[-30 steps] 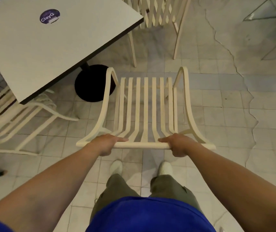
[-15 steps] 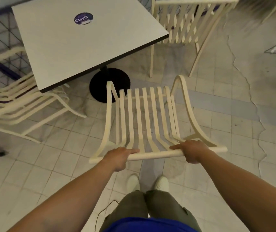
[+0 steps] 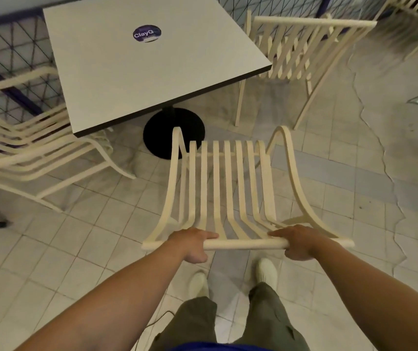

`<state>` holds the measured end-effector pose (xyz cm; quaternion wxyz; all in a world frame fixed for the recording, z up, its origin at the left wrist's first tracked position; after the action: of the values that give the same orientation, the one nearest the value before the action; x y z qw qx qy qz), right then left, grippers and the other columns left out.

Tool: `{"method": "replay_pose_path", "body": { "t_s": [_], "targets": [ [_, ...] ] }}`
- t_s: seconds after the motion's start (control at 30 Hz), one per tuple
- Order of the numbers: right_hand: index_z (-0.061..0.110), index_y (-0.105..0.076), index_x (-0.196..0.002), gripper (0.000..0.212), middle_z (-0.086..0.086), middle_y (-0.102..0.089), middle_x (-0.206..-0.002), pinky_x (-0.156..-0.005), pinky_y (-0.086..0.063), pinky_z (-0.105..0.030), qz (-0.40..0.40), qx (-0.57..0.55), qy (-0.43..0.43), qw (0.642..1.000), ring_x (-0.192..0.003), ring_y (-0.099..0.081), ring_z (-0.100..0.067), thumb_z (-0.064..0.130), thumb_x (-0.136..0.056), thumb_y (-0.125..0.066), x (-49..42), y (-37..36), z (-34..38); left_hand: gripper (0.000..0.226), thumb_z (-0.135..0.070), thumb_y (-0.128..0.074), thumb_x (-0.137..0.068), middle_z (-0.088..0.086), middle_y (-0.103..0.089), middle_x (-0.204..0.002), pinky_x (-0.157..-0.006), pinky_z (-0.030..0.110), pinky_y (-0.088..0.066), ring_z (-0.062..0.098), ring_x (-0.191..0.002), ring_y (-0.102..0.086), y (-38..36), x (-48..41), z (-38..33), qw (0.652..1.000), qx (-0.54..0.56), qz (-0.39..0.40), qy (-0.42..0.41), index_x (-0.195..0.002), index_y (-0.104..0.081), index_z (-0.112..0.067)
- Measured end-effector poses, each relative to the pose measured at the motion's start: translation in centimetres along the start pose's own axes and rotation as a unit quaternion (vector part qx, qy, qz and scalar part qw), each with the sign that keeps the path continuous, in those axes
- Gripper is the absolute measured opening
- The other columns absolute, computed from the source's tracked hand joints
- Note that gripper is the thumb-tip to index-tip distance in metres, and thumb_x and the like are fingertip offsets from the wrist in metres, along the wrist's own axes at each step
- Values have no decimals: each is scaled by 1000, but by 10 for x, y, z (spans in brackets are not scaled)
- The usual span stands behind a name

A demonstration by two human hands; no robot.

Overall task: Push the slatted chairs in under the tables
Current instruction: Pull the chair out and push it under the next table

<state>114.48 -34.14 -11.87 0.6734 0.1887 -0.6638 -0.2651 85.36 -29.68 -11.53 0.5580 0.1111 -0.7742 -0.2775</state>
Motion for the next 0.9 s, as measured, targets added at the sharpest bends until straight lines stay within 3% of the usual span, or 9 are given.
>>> {"method": "replay_pose_path", "body": {
  "t_s": [0.2,0.47,0.67,0.9],
  "targets": [
    [57,-33,-143,75,7,-58,-131,-82,-53,-27,-26,41,50,998,-95,-60,-14,15,-89,-60,1,1,-8,88,-1,-52,-92,-3,-47,-108,-86,39,-55,20,-89,-54,2,3,-7,999,-6,22,37,-150,-20,-59],
    [55,-32,-145,72,5,-59,-121,-86,-51,-31,-32,90,102,990,-94,-59,-15,17,-90,-59,-2,13,-27,91,1,-52,-93,-2,-50,-113,-76,32,-52,18,-88,-57,-9,5,-28,998,4,-5,69,-150,-19,-60],
    [54,-33,-145,72,5,-58,-120,-89,-50,-33,-35,128,145,980,-99,-59,-17,17,-89,-60,-17,30,-47,87,0,-52,-94,4,-54,-125,-83,33,-52,21,-95,-59,-22,5,-52,994,44,-31,97,-151,-20,-57],
    [51,-33,-146,74,3,-59,-123,-93,-51,-38,-19,169,187,968,-101,-60,-18,16,-88,-63,-35,49,-62,86,1,-50,-95,5,-54,-127,-74,30,-45,19,-89,-53,-26,4,-77,987,91,-39,130,-151,-19,-57]
  ]
}}
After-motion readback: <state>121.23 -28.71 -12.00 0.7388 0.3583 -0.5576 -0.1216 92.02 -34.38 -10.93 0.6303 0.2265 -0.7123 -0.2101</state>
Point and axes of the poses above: each hand's wrist, its own x-axis away from the middle knuckle, its own y-axis out of the back of the hand, z = x × y, the point moved 1 cm from there along -x, towards the middle knuckle
